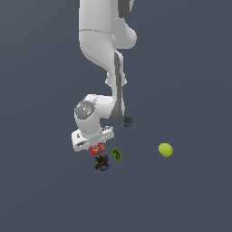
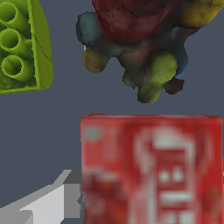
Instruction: Pick up a designated object from a clutter of objects.
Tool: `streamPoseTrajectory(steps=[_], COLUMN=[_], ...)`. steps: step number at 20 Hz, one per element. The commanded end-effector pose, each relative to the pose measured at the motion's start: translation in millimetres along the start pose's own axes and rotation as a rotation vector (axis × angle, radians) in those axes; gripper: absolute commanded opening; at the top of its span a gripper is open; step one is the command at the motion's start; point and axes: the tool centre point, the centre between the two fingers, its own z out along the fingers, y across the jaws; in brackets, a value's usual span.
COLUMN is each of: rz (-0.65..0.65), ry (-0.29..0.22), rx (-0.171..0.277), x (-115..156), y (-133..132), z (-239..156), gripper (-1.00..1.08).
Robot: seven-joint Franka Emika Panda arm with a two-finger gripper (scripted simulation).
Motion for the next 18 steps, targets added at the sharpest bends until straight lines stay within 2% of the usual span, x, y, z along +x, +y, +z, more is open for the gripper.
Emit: streamPoseTrajectory(steps=[1,9,18], rz=[0.000,0.000,0.000], ry=[0.001,0.001,0.000], rx=[0.000,0.000,-0.001], x=[0.9,4.1,10.7], y=[-3.3,-25.9,-70.5], z=[-6.4,-47.7,-131.1], gripper=[-1.00,-1.00,-1.00])
